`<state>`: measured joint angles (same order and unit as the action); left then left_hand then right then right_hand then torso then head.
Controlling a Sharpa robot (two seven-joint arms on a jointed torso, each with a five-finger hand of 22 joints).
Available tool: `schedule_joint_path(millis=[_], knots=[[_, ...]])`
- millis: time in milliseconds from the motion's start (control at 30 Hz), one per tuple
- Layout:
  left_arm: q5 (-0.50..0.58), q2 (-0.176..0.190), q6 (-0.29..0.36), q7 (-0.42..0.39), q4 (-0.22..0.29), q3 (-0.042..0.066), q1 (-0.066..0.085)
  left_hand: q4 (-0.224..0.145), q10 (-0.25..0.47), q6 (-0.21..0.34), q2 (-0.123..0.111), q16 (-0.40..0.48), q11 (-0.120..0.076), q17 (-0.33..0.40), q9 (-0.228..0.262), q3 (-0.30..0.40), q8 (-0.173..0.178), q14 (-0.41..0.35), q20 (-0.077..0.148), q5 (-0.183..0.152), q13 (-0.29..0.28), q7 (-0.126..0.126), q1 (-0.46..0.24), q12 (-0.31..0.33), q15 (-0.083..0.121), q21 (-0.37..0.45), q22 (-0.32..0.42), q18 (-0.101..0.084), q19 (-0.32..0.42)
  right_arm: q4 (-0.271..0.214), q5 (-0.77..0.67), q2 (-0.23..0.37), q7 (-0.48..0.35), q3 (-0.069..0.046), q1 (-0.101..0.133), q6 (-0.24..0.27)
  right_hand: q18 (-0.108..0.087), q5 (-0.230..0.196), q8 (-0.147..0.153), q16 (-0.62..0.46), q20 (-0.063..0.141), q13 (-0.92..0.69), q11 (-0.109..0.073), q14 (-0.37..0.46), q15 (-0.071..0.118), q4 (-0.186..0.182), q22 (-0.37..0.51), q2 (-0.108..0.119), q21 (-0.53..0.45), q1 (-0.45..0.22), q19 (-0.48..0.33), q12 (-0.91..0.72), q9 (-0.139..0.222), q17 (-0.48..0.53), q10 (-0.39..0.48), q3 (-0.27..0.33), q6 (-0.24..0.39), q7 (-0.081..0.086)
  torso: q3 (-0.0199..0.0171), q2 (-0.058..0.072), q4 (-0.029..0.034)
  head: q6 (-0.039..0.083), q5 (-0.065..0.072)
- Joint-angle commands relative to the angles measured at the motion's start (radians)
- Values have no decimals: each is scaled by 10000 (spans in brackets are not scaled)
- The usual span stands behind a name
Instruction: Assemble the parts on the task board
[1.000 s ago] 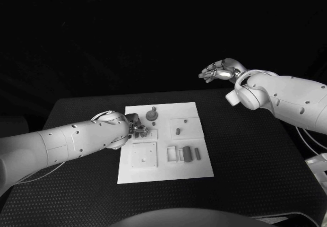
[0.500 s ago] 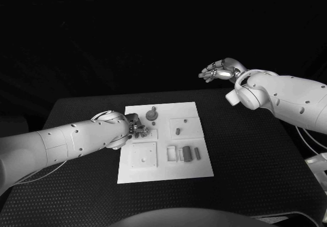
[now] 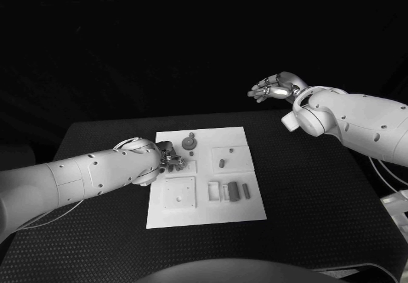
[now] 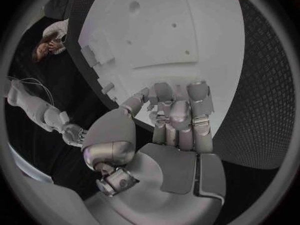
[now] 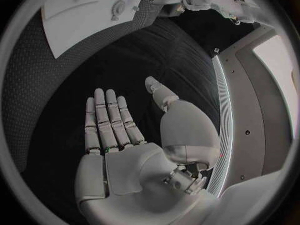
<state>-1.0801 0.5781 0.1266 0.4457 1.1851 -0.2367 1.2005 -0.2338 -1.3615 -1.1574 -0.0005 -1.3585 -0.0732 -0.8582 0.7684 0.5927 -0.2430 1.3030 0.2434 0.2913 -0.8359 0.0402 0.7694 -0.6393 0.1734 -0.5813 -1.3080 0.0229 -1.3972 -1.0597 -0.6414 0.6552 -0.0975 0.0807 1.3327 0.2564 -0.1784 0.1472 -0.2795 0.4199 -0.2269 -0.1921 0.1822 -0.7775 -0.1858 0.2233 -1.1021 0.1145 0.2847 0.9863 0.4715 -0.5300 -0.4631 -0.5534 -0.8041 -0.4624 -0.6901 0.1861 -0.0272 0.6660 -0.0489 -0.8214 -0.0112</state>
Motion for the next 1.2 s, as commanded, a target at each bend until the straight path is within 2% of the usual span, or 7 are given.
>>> schedule_joint_path(millis=[33, 833, 933, 1000, 1067, 1133, 1200], knots=[[21, 3, -275, 33, 12, -16, -26, -156, 22, -55, 280, -35, 16, 11, -10, 169, -60, 6, 179, 53, 15, -22, 250, -63, 51, 32, -197, 157, -25, -10, -2, 13, -73, -5, -3, -123, 195, 3, -40, -38, 15, 19, 18, 75, -7, -13, -11, -4, -69, 102, -79, -58, 19, -14, 23, 42, 67, 561, 3, -1, 0, -3, -6], [-77, -20, -479, 62, -14, -16, -26, 19, 31, -13, -138, -31, 21, 35, -27, 71, -58, 7, 188, -34, 42, -17, 30, -70, 48, 38, -184, 162, -37, -6, 1, 4, -85, -5, -8, -97, 201, 3, -42, -63, 13, 50, 23, 83, -13, -56, -38, 7, -95, 65, -83, -65, 35, -41, 34, 63, 77, 566, -6, 1, -3, -37, -3], [-75, -32, -466, 73, -13, -16, -26, 99, 37, 4, -296, -24, 23, 44, -33, 51, -57, 4, 193, -177, 51, -15, -17, -71, 48, 48, -180, 166, -35, -8, 2, 8, -85, -5, -8, -97, 201, 3, -42, -65, 13, 52, 23, 84, -13, -58, -41, 8, -97, 64, -83, -66, 36, -43, 34, 64, 78, 566, -7, 1, -7, -41, -2], [-75, -33, -450, 82, -13, -16, -26, 199, 52, 31, -426, -18, 23, 54, -39, 45, -52, 3, 204, -532, 59, -13, -42, -69, 48, 63, -174, 177, -33, -9, 3, 13, -85, -5, -8, -95, 202, 3, -43, -66, 13, 54, 24, 84, -14, -60, -42, 9, -99, 63, -83, -66, 37, -45, 35, 65, 78, 566, -9, 1, -8, -37, 1], [-75, -33, -401, 84, -18, -16, -26, 225, 53, 41, -465, -15, 24, 57, -42, 46, -50, 2, 203, -577, 61, -11, -44, -71, 48, 66, -174, 176, -32, -10, 4, 18, -85, -5, -8, -92, 202, 3, -43, -68, 13, 55, 24, 85, -14, -62, -44, 11, -100, 62, -84, -67, 38, -46, 35, 65, 79, 566, -7, 1, -7, -29, 3], [-79, -38, -331, 71, -30, -16, -26, 247, 58, 58, -473, -13, 26, 60, -46, 54, -42, 1, 205, -605, 63, -7, -40, -70, 47, 70, -174, 178, -32, -16, 6, 23, -86, -5, -8, -92, 202, 3, -43, -69, 13, 57, 24, 85, -14, -64, -45, 11, -102, 61, -85, -67, 39, -48, 36, 66, 79, 566, -7, 2, -7, -26, 3], [-83, -42, -265, 58, -35, -16, -26, 243, 62, 78, -326, -12, 28, 65, -50, 111, -37, 4, 209, -654, 64, -3, 54, -75, 44, 70, -178, 184, -37, -22, 10, 25, -86, -5, -8, -98, 202, 3, -43, -70, 13, 59, 24, 85, -14, -66, -47, 12, -103, 61, -85, -68, 40, -49, 36, 66, 80, 566, -4, 2, -4, -21, 7]])
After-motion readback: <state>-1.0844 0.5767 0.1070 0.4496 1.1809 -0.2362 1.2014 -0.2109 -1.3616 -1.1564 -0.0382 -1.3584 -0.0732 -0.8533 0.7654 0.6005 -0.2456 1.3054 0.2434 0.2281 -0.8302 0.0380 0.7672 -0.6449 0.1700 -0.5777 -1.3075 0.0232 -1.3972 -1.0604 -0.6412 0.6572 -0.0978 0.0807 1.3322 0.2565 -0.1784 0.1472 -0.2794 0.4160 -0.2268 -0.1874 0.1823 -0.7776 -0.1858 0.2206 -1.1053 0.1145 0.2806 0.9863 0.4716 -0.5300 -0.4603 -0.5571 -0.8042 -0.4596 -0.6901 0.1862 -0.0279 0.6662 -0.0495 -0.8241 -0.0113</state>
